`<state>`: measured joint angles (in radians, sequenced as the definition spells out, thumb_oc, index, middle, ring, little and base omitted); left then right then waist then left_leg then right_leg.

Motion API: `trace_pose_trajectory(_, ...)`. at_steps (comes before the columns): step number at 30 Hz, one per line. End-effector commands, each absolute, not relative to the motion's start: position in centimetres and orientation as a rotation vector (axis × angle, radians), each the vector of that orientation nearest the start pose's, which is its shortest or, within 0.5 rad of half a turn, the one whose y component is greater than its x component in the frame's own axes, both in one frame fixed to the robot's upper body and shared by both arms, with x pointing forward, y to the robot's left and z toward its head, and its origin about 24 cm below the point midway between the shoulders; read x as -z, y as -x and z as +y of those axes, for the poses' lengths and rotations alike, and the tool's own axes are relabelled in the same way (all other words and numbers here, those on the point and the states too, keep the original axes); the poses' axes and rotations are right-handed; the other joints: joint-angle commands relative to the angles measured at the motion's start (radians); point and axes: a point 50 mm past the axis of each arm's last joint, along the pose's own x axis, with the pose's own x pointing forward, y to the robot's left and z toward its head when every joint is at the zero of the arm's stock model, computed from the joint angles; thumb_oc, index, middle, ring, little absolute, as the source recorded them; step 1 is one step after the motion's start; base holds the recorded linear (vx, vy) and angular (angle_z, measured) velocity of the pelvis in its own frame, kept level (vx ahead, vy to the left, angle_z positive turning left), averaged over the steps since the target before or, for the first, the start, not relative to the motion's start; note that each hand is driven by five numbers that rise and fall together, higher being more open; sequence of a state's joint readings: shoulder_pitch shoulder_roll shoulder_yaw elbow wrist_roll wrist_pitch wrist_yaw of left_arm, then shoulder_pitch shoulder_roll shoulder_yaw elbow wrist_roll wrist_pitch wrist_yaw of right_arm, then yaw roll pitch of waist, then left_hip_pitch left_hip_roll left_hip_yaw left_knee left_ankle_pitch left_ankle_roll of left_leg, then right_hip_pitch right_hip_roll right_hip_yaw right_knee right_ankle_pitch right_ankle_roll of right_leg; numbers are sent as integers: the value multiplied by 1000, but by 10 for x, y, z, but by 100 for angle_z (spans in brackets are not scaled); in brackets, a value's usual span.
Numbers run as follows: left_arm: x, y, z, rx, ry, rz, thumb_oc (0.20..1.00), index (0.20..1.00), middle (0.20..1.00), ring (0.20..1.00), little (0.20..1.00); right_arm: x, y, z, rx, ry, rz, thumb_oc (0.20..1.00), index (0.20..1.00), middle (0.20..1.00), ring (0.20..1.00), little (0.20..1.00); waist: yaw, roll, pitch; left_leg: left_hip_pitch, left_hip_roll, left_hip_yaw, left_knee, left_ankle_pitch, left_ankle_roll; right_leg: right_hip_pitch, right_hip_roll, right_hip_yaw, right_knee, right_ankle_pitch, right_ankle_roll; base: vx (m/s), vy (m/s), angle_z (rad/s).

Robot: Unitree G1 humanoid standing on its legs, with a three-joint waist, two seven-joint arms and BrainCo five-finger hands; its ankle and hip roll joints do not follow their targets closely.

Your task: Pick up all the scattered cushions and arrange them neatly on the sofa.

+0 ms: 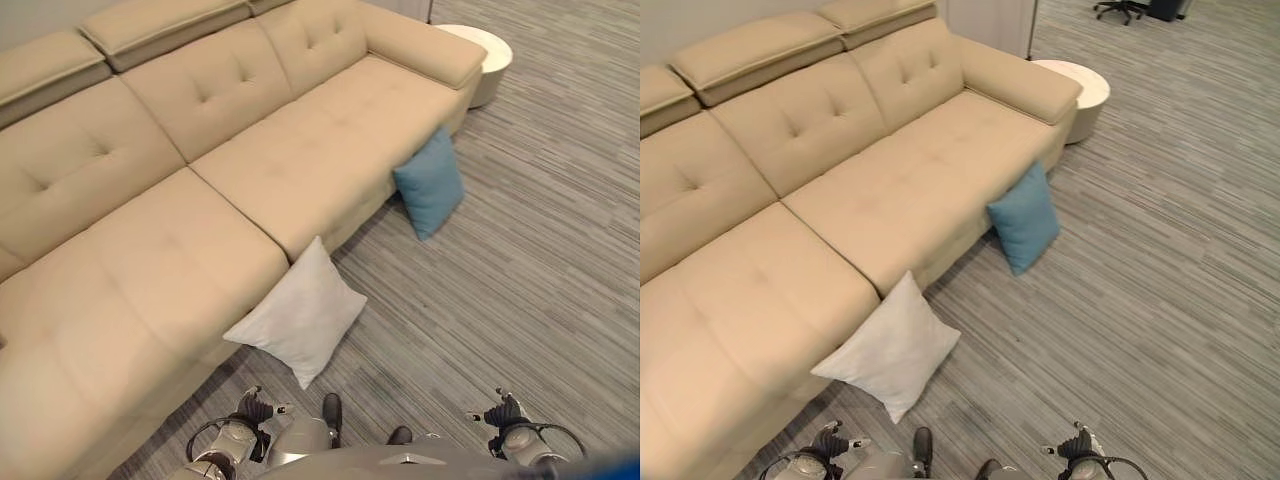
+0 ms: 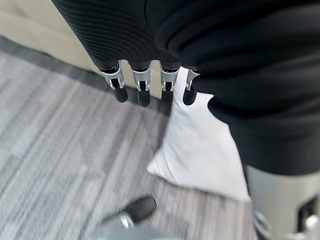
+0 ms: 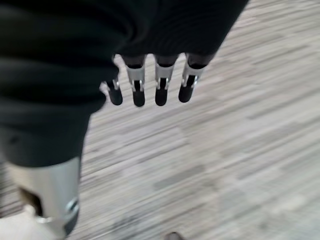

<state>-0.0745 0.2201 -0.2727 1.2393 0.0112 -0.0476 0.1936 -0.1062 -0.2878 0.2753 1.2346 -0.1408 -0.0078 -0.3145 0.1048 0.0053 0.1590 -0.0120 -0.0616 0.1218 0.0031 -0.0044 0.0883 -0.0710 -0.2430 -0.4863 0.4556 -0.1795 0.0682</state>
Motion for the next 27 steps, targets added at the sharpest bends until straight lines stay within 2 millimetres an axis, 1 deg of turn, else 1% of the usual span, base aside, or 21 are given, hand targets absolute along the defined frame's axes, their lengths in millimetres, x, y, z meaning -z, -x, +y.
trace_pose_trajectory(1, 151, -132, 221, -63, -473, 1051, 1000, 1000, 1000, 1000, 1000, 134, -147, -259, 132, 754, 982, 1000, 1000, 1000, 1000, 1000, 16, 9, 3, -50, -5, -93, 96, -70, -41, -7, 47, 130, -95, 134, 68, 125, 28, 96)
trace_pose_trajectory(2, 151, -132, 221, -63, -472, 1043, 1000, 1000, 1000, 1000, 1000, 134, -148, -259, 137, 745, 976, 1000, 1000, 1000, 1000, 1000, 5, 14, 0, -30, -19, -148, 87, -69, -43, -27, 89, 227, -128, 112, 54, 155, -66, 119)
trace_pose_trajectory(3, 151, -133, 220, -61, -470, 1042, 1000, 1000, 1000, 1000, 1000, 135, -147, -259, 133, 742, 981, 1000, 1000, 1000, 1000, 1000, -2, 8, -1, -26, -29, -191, 87, -70, -49, -25, 95, 285, -206, 124, 55, 165, -114, 128)
trace_pose_trajectory(5, 153, -129, 220, -55, -475, 1058, 1000, 1000, 1000, 1000, 1000, 135, -147, -259, 133, 740, 984, 1000, 1000, 1000, 1000, 1000, -18, 5, -6, -22, -40, -246, 83, -67, -55, -52, 112, 345, -260, 149, 57, 112, -127, 131)
trace_pose_trajectory(6, 153, -128, 221, -52, -479, 1061, 1000, 1000, 1000, 1000, 1000, 135, -146, -259, 134, 738, 986, 1000, 1000, 1000, 1000, 1000, -27, 2, -5, -18, -45, -270, 82, -66, -59, -64, 126, 385, -277, 157, 62, 151, -191, 113)
trace_pose_trajectory(7, 153, -128, 220, -44, -486, 1068, 1000, 1000, 1000, 1000, 1000, 135, -146, -261, 141, 736, 989, 1000, 1000, 1000, 1000, 1000, -38, -8, -4, -14, -51, -315, 78, -65, -71, -68, 144, 436, -314, 174, 69, 152, -205, 119)
trace_pose_trajectory(8, 154, -126, 220, -39, -491, 1076, 1000, 1000, 1000, 1000, 1000, 135, -145, -260, 136, 735, 993, 1000, 1000, 1000, 1000, 1000, -41, -8, -3, -10, -49, -330, 75, -65, -75, -71, 146, 429, -312, 177, 65, 157, -232, 131)
trace_pose_trajectory(10, 155, -125, 220, -34, -496, 1084, 1000, 1000, 1000, 1000, 1000, 136, -144, -259, 132, 734, 995, 1000, 1000, 1000, 1000, 1000, -41, -20, -9, -12, -48, -354, 72, -66, -85, -39, 135, 391, -358, 177, 60, 121, -235, 141)
trace_pose_trajectory(11, 155, -126, 219, -32, -494, 1083, 1000, 1000, 1000, 1000, 1000, 136, -144, -260, 129, 733, 995, 1000, 1000, 1000, 1000, 1000, -44, -23, -15, -17, -37, -370, 68, -60, -103, -13, 143, 374, -389, 171, 48, 110, -290, 144)
trace_pose_trajectory(13, 155, -126, 217, -29, -485, 1082, 1000, 1000, 1000, 1000, 1000, 134, -147, -260, 128, 733, 981, 1000, 1000, 1000, 1000, 1000, -43, -27, -18, -31, -19, -368, 69, -56, -121, 11, 148, 345, -422, 171, 39, 72, -272, 100)
trace_pose_trajectory(15, 155, -129, 212, -16, -482, 1071, 1000, 1000, 1000, 1000, 1000, 131, -151, -263, 144, 729, 964, 1000, 1000, 1000, 1000, 1000, -52, -30, -9, -71, -3, -324, 101, -55, -132, 39, 148, 308, -452, 163, 29, -10, -174, 57)
trace_pose_trajectory(16, 154, -132, 210, -10, -482, 1064, 1000, 1000, 1000, 1000, 1000, 130, -152, -265, 152, 731, 961, 1000, 1000, 1000, 1000, 1000, -56, -30, -2, -92, 7, -277, 120, -52, -136, 49, 145, 290, -458, 158, 23, -56, -77, 86)
trace_pose_trajectory(18, 154, -134, 208, -8, -481, 1056, 1000, 1000, 1000, 1000, 1000, 130, -152, -266, 156, 726, 960, 1000, 1000, 1000, 1000, 1000, -63, -29, 1, -116, 26, -178, 141, -52, -133, 61, 141, 256, -470, 151, 19, -64, -75, 102)
trace_pose_trajectory(19, 154, -132, 207, 2, -484, 1059, 1000, 1000, 1000, 1000, 1000, 131, -148, -267, 160, 719, 971, 1000, 1000, 1000, 1000, 1000, -74, -31, 0, -121, 47, -79, 156, -60, -126, 71, 140, 223, -476, 146, 14, -41, -72, 92)
trace_pose_trajectory(21, 155, -129, 209, 5, -495, 1069, 1000, 1000, 1000, 1000, 1000, 132, -144, -267, 168, 708, 980, 1000, 1000, 1000, 1000, 1000, -88, -33, -3, -122, 70, 18, 167, -62, -118, 79, 133, 181, -473, 140, 10, -20, -41, 122)
trace_pose_trajectory(22, 155, -128, 210, 5, -501, 1074, 1000, 1000, 1000, 1000, 1000, 134, -140, -267, 172, 701, 997, 1000, 1000, 1000, 1000, 1000, -95, -35, -7, -124, 87, 86, 168, -59, -115, 84, 129, 150, -470, 136, 6, 15, 6, 113)
trace_pose_trajectory(23, 156, -127, 211, 4, -499, 1077, 1000, 1000, 1000, 1000, 1000, 135, -137, -267, 171, 700, 1007, 1000, 1000, 1000, 1000, 1000, -93, -34, -7, -117, 88, 100, 163, -61, -115, 93, 129, 136, -468, 132, 7, 49, 23, 86)
trace_pose_trajectory(24, 156, -126, 212, -1, -498, 1084, 1000, 1000, 1000, 1000, 1000, 136, -137, -266, 168, 700, 1009, 1000, 1000, 1000, 1000, 1000, -91, -36, -9, -111, 85, 96, 158, -66, -113, 99, 129, 129, -465, 131, 8, 113, 64, 63)
trace_pose_trajectory(26, 158, -117, 218, -21, -493, 1113, 1000, 1000, 1000, 1000, 1000, 138, -136, -262, 146, 706, 1017, 1000, 1000, 1000, 1000, 1000, -83, -42, -25, -68, 64, 70, 95, -69, -100, 110, 124, 115, -442, 124, 22, 126, 121, 41)
trace_pose_trajectory(27, 158, -117, 218, -21, -493, 1113, 1000, 1000, 1000, 1000, 1000, 138, -136, -262, 146, 706, 1017, 1000, 1000, 1000, 1000, 1000, -83, -42, -25, -68, 64, 70, 95, -69, -100, 110, 123, 115, -442, 124, 23, 97, 165, 19)
